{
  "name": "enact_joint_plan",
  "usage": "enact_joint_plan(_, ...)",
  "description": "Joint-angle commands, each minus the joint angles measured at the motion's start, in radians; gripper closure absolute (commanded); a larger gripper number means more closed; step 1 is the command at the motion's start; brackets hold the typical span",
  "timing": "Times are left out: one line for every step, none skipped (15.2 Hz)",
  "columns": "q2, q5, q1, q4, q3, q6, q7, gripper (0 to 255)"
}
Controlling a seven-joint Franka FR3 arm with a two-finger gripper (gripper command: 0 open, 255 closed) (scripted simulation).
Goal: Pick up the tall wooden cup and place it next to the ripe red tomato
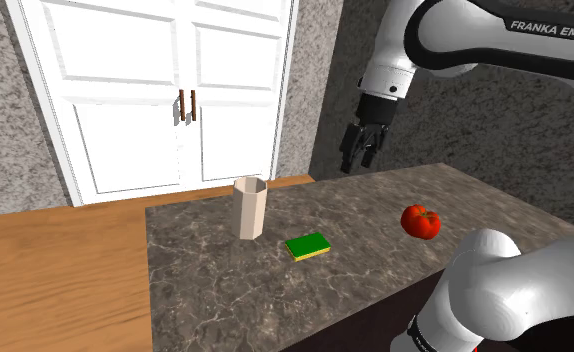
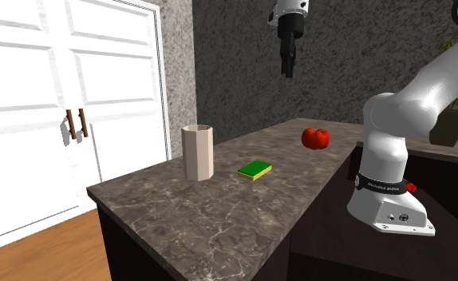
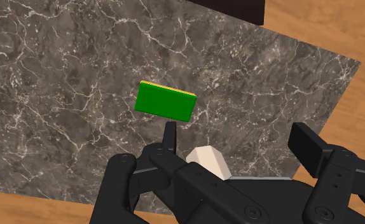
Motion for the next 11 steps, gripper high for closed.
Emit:
enact_joint_plan(0.000,0.000,0.000,0.000,0.000,0.000,0.000,0)
enact_joint_plan(0.032,-0.002,0.000,0.002,0.002,0.030,-0.002,0)
enact_joint_plan(0.065,-0.005,0.000,0.005,0.004,0.058,-0.003,0)
enact_joint_plan(0.098,-0.007,-0.001,0.010,0.006,0.087,-0.005,0)
enact_joint_plan(0.133,-0.010,-0.001,0.016,0.009,0.114,-0.006,0)
enact_joint_plan(0.168,-0.012,-0.001,0.023,0.011,0.141,-0.007,0)
enact_joint_plan(0.203,-0.015,-0.002,0.032,0.013,0.167,-0.008,0)
enact_joint_plan(0.239,-0.018,-0.002,0.042,0.015,0.192,-0.008,0)
enact_joint_plan(0.275,-0.021,-0.003,0.053,0.016,0.216,-0.009,0)
enact_joint_plan(0.312,-0.024,-0.003,0.066,0.018,0.239,-0.009,0)
enact_joint_plan(0.349,-0.027,-0.004,0.080,0.020,0.261,-0.009,0)
